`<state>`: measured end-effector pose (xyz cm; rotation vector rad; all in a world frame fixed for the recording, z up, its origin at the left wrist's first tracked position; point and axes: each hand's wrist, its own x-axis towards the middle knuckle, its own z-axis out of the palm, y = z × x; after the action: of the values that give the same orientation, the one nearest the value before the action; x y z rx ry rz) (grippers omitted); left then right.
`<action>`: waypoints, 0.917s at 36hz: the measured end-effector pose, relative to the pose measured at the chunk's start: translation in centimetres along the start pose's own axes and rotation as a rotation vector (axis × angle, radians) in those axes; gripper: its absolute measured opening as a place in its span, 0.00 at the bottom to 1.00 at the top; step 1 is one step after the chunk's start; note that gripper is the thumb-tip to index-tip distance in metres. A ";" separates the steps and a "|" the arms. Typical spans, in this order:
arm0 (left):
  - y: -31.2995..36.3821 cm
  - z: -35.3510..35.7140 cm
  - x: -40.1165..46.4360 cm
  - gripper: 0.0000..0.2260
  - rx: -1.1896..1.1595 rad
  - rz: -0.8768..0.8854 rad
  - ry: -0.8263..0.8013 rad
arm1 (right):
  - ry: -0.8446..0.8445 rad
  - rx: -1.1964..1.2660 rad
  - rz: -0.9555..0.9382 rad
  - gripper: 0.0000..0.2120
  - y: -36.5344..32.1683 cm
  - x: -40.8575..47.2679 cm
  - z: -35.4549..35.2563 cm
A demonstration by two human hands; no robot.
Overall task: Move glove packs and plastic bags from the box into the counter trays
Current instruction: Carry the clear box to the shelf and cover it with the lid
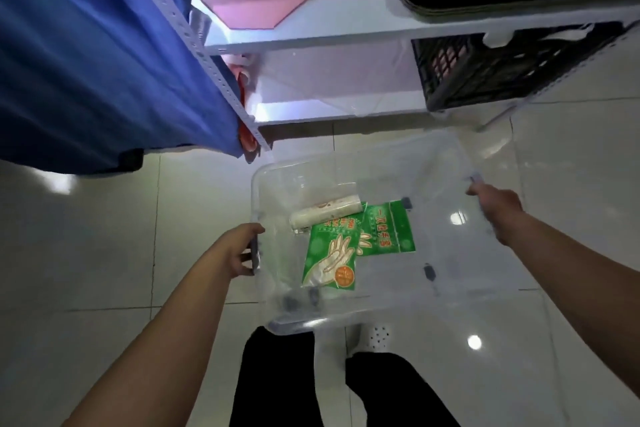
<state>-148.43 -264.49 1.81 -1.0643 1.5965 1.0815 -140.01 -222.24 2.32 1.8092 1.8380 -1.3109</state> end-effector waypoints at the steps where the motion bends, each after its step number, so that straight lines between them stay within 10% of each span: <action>1: 0.5 0.4 2.2 0.06 0.019 0.015 0.000 | 0.018 0.016 0.006 0.27 1.0 1.6 1.2; 15: 5.3 5.0 31.5 0.17 0.297 0.267 0.135 | 0.085 0.032 -0.204 0.20 10.1 23.3 20.6; 23: 9.5 4.3 38.9 0.14 0.694 0.300 0.098 | 0.064 -0.273 -0.356 0.36 9.1 28.2 26.2; 27: 11.5 3.4 39.5 0.17 0.833 0.239 0.055 | 0.335 -0.446 -0.773 0.39 3.8 27.9 29.5; 33: 11.0 4.3 40.5 0.12 0.728 0.552 0.190 | 0.258 -0.577 -1.191 0.29 -8.1 26.3 37.7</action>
<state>-166.91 -264.24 -36.10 -0.2408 2.2659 0.6261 -167.60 -230.39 -34.42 0.5152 3.1695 -0.5794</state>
